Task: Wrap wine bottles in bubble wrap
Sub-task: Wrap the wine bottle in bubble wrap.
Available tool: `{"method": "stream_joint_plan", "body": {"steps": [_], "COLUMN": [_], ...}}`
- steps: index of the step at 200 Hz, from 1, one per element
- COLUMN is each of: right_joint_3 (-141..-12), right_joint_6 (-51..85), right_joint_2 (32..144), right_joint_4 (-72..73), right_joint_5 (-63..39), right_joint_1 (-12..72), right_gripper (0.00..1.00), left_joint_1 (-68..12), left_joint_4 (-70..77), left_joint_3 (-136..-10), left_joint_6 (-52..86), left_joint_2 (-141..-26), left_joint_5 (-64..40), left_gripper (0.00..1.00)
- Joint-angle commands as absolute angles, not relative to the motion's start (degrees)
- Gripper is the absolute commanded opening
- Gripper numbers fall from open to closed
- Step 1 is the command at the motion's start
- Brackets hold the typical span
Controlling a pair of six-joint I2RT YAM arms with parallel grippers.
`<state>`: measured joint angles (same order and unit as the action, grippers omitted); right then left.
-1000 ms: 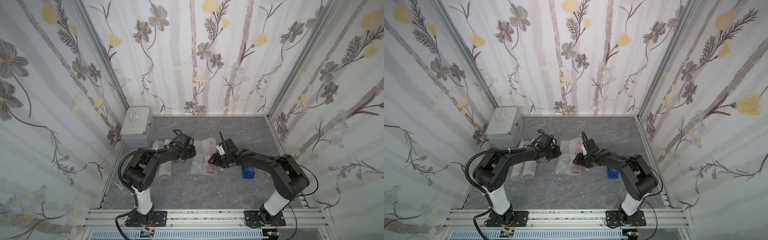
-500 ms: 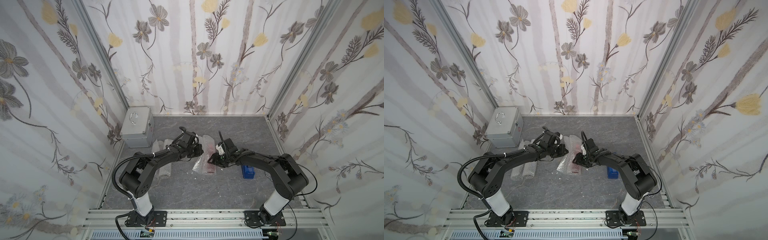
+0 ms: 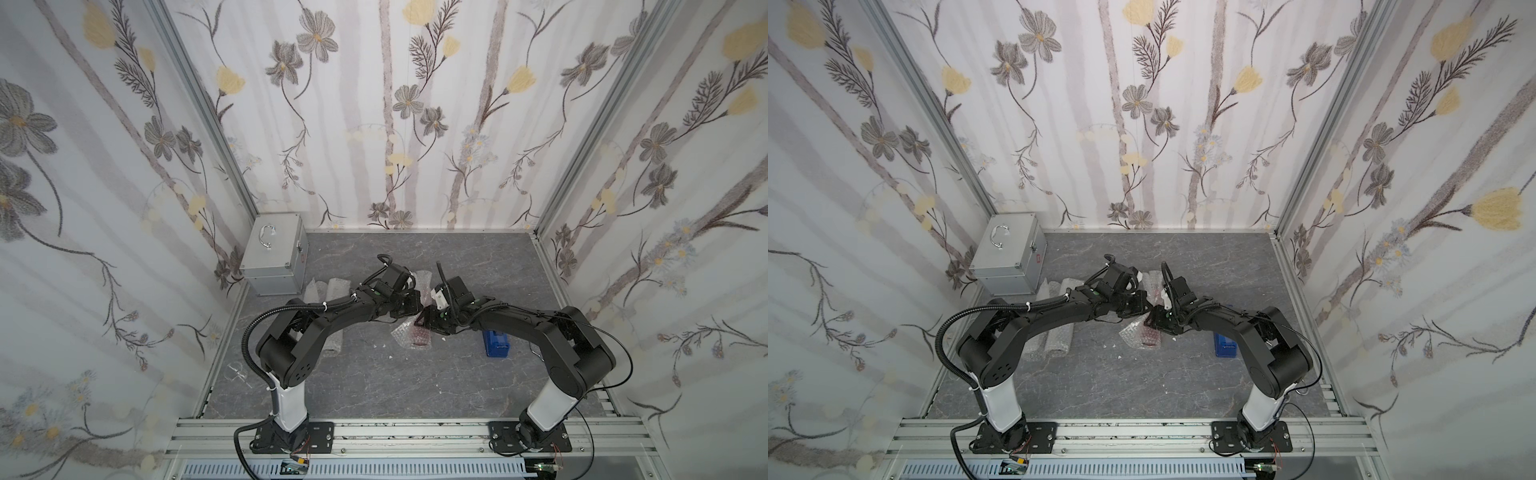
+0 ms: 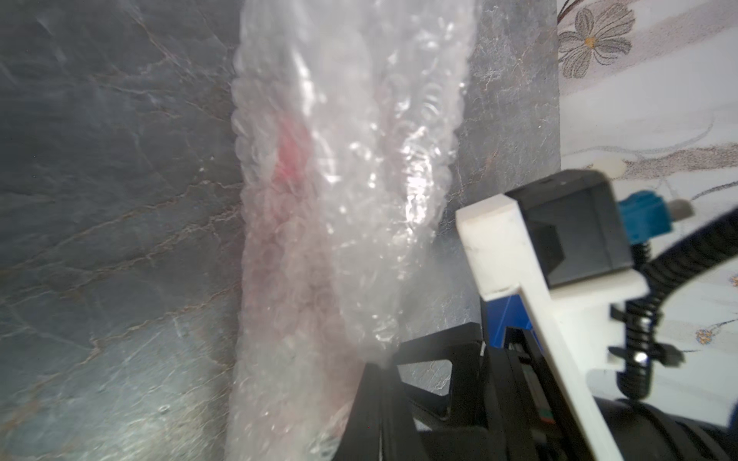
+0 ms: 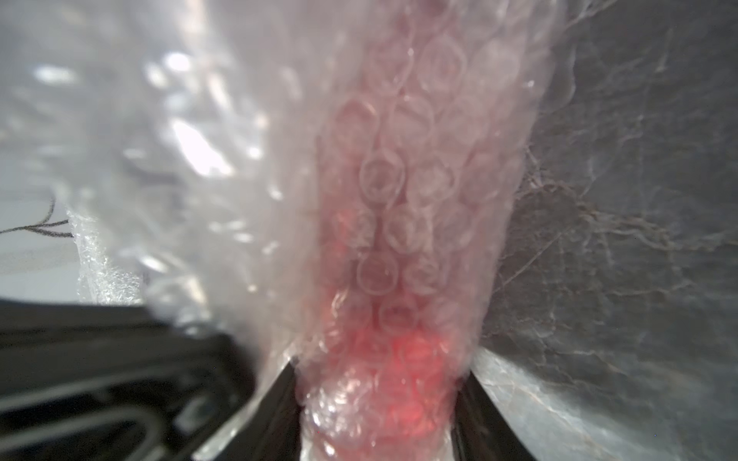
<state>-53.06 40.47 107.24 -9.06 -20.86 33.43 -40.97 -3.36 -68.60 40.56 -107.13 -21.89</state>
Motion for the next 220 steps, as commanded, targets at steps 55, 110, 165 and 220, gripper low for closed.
{"method": "stream_joint_plan", "body": {"steps": [55,110,165,220], "right_joint_3": [-50.75,-48.04,-46.91,-44.06], "right_joint_6": [39.84,38.75,37.08,42.76], "right_joint_2": [102.58,96.69,87.87,81.04], "right_joint_4": [-13.27,-14.94,-20.91,-16.98], "right_joint_5": [-17.91,-17.4,-15.06,-14.91], "right_joint_1": [33.99,33.84,31.36,34.02], "right_gripper": [0.52,0.55,0.51,0.46], "left_joint_1": [-42.83,-43.15,-43.23,-43.41], "left_joint_4": [-5.88,-6.5,-6.65,-6.63], "left_joint_3": [-71.76,-71.28,-69.72,-70.14], "left_joint_6": [42.1,40.74,39.48,39.81], "left_joint_2": [-114.17,-115.68,-114.59,-115.04], "left_joint_5": [-18.45,-16.59,-14.87,-15.2], "left_gripper": [0.0,0.01,0.02,0.02]}}
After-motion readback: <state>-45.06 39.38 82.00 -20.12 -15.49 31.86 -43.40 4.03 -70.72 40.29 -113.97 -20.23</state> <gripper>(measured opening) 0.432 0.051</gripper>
